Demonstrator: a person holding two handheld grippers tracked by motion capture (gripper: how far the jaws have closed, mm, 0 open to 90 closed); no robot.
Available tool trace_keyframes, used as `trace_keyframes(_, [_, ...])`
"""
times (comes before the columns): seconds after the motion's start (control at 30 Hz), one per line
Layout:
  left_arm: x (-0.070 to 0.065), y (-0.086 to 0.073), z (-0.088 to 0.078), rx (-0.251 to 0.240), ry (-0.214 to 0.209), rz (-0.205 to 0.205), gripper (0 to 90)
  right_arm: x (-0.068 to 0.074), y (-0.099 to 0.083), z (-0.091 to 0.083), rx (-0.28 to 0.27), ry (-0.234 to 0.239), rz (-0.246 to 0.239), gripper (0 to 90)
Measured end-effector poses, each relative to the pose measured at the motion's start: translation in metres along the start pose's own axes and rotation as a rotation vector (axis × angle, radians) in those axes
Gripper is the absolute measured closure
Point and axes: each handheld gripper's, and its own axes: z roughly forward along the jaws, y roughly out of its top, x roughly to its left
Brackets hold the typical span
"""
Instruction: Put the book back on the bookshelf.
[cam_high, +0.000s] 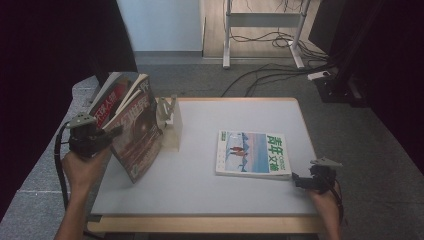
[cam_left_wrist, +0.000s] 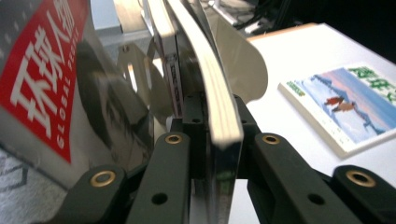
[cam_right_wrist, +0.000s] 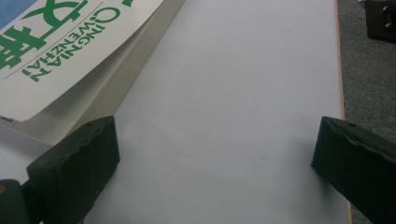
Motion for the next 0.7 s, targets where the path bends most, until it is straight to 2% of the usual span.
trace_keyframes(0.1, [0.001,-0.002,-0.001,0.024,0.004,-0.006,80.2,0.000,0.000,0.000,0.000,0.000,0.000,0.0])
trace_keyframes(0.2, [0.002,-0.001,-0.003,0.031,-0.013,-0.022,81.9,0.000,0.000,0.000,0.000,0.000,0.000,0.0])
trace_keyframes(0.23, [0.002,-0.001,-0.003,0.024,-0.026,-0.028,83.4,0.000,0.000,0.000,0.000,0.000,0.000,0.0])
trace_keyframes(0.27, [0.001,-0.001,-0.003,0.020,-0.015,-0.021,83.8,0.000,0.000,0.000,0.000,0.000,0.000,0.0])
trace_keyframes(0.33, [0.001,-0.001,-0.004,0.001,-0.019,-0.016,84.1,0.000,0.000,0.000,0.000,0.000,0.000,0.0])
trace_keyframes(0.57, [0.001,0.003,0.003,-0.042,-0.031,-0.039,84.4,0.000,0.000,0.000,0.001,0.002,0.002,0.0])
trace_keyframes(0.7, [-0.003,0.008,0.007,-0.058,-0.011,-0.033,84.4,0.000,0.000,0.000,0.001,0.002,0.002,0.0])
